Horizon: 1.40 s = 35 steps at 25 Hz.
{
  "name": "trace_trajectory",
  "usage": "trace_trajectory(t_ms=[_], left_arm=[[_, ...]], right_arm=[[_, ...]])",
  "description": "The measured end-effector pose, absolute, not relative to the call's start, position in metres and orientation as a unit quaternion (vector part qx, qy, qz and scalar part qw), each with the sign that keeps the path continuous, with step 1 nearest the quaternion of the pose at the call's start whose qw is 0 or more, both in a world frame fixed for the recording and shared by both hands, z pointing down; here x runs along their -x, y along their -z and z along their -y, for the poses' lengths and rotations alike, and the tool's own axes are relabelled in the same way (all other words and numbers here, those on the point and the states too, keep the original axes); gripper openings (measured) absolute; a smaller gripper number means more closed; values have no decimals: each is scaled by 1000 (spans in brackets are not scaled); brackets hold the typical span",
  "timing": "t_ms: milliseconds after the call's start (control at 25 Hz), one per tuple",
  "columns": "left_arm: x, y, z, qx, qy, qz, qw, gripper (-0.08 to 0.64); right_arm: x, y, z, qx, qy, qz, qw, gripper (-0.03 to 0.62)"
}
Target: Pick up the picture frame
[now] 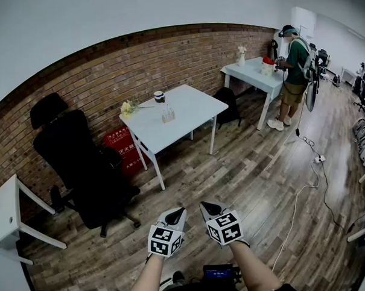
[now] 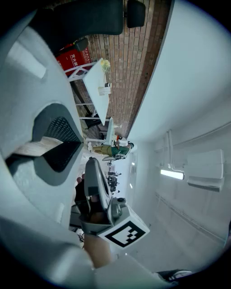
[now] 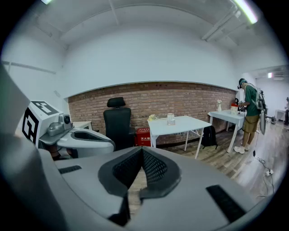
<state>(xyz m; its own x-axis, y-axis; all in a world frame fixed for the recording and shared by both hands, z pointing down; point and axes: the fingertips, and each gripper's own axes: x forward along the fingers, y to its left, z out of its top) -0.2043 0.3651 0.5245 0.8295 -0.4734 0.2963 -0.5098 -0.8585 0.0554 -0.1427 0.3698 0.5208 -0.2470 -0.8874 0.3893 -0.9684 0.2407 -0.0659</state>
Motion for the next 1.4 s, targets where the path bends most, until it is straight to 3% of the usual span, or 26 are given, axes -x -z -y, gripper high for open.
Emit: trace_trajectory(t_ms=[1400], left_arm=[[181,-542,-376,-950,-190,247,25,11]], right_arm=[[118,-540,-379,-591,-172,777,133,9]])
